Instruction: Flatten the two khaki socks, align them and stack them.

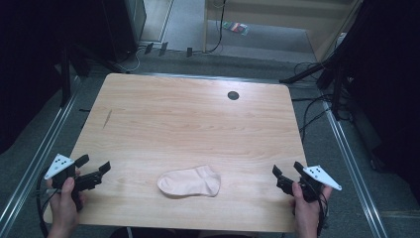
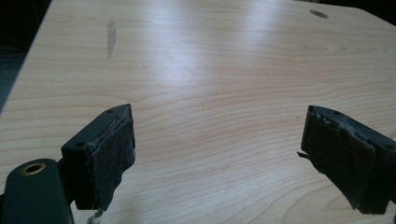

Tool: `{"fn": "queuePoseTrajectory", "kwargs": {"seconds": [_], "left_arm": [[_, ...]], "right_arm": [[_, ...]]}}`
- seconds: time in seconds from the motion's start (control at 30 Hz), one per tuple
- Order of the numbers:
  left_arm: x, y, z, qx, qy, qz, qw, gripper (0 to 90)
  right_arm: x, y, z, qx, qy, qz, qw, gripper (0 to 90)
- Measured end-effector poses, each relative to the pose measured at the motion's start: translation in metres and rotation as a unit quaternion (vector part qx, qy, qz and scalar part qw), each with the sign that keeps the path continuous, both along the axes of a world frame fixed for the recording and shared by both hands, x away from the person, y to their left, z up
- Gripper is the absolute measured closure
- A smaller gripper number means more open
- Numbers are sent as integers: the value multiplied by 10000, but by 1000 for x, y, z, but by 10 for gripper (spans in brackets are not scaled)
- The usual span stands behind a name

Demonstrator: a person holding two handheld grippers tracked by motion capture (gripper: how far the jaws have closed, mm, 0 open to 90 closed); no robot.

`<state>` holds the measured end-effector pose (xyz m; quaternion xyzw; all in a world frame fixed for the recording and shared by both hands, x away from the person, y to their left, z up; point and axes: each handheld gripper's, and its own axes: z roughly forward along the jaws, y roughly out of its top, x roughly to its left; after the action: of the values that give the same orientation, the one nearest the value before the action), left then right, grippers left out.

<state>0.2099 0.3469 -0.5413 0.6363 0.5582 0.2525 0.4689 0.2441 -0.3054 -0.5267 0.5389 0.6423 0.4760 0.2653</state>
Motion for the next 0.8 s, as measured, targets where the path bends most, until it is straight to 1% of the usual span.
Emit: {"fn": "queuePoseTrajectory", "kwargs": {"seconds": [0.1, 0.23, 0.4, 0.47, 0.57, 0.7, 0.8], "left_arm": [[-4, 8, -1, 8, 20, 57, 10000, 99], [-9, 19, -3, 37, 36, 126, 9999, 99], [-15, 27, -5, 100, 63, 169, 9998, 99], [-17, 30, -5, 167, 71, 192, 9996, 99], [-21, 35, -6, 173, 67, 230, 9996, 99], [-23, 38, -8, 152, 122, 228, 9995, 99], [-20, 35, -10, 204, 148, 189, 9995, 99]], "right_arm": [[-3, -8, -3, -2, 71, -90, 9999, 143], [-7, -18, -7, 0, 117, -136, 9998, 143], [-15, -30, -12, -7, 208, -224, 9995, 144], [-18, -35, -13, -23, 230, -272, 9994, 144], [-23, -43, -16, -2, 273, -300, 9992, 145], [-29, -51, -20, 110, 358, -343, 9987, 146], [-33, -54, -21, 249, 325, -318, 9987, 147]]}}
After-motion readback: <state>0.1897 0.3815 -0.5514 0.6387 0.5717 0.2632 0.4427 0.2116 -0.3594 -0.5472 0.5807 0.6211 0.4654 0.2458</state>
